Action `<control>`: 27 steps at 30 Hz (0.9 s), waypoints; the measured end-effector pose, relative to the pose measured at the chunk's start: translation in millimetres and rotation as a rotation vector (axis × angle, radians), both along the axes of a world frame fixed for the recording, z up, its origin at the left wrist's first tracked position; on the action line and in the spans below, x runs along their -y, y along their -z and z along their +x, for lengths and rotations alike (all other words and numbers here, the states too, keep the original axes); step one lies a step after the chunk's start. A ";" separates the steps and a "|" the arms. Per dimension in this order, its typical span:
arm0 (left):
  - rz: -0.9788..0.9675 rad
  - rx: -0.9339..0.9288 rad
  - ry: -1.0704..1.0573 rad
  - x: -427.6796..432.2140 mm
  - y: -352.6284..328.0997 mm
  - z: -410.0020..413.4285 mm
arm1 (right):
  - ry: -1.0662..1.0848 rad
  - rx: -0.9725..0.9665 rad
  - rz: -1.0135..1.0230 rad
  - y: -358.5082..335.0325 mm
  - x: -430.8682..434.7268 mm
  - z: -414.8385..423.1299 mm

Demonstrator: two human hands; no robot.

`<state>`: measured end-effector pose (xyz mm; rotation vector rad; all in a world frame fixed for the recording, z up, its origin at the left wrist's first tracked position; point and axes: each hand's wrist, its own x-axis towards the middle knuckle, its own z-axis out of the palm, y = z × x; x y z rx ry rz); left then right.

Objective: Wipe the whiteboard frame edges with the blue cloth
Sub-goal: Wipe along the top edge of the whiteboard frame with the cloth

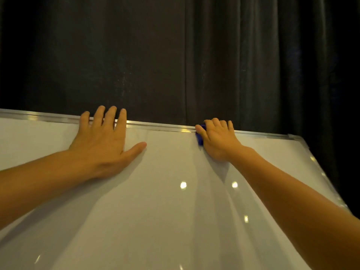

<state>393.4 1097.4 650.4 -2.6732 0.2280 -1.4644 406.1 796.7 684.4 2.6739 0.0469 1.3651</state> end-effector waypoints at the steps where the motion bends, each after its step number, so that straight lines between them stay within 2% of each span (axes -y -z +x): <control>1: 0.010 0.001 0.022 10.8 -1.1 -0.4 | 0.004 -0.022 -0.029 -4.1 -9.5 0.8; 5: 0.012 0.043 0.065 53.1 -5.1 -1.8 | -0.132 0.018 -0.257 -13.7 -59.9 9.4; 8: 0.035 0.042 0.088 60.9 -7.6 -5.1 | -0.149 0.072 -0.314 -14.9 -38.3 7.7; 10: 0.047 0.038 0.107 54.7 -8.2 -2.3 | -0.032 0.032 -0.253 -12.7 5.0 5.8; 12: 0.045 0.052 0.117 54.4 -4.9 0.4 | 0.101 -0.003 -0.107 -10.4 48.0 1.9; 14: 0.037 0.056 0.120 63.8 -1.4 0.0 | 0.178 -0.033 -0.025 -10.4 58.5 1.1; 16: 0.035 0.035 0.132 79.8 0.8 -0.8 | 0.111 -0.014 -0.035 -7.8 37.6 11.7; 19: 0.036 0.022 0.124 105.3 -1.0 1.1 | -0.198 0.064 0.115 -0.1 -6.0 18.4; 22: 0.025 0.028 0.077 120.5 -3.4 4.9 | -0.233 0.093 -0.032 -3.0 5.2 18.9; 25: 0.037 0.018 0.015 129.1 -1.8 6.6 | -0.170 0.097 -0.262 -8.8 79.9 22.3; 27: 0.026 0.017 -0.013 135.2 1.1 6.4 | -0.040 0.010 -0.274 -12.7 141.9 23.8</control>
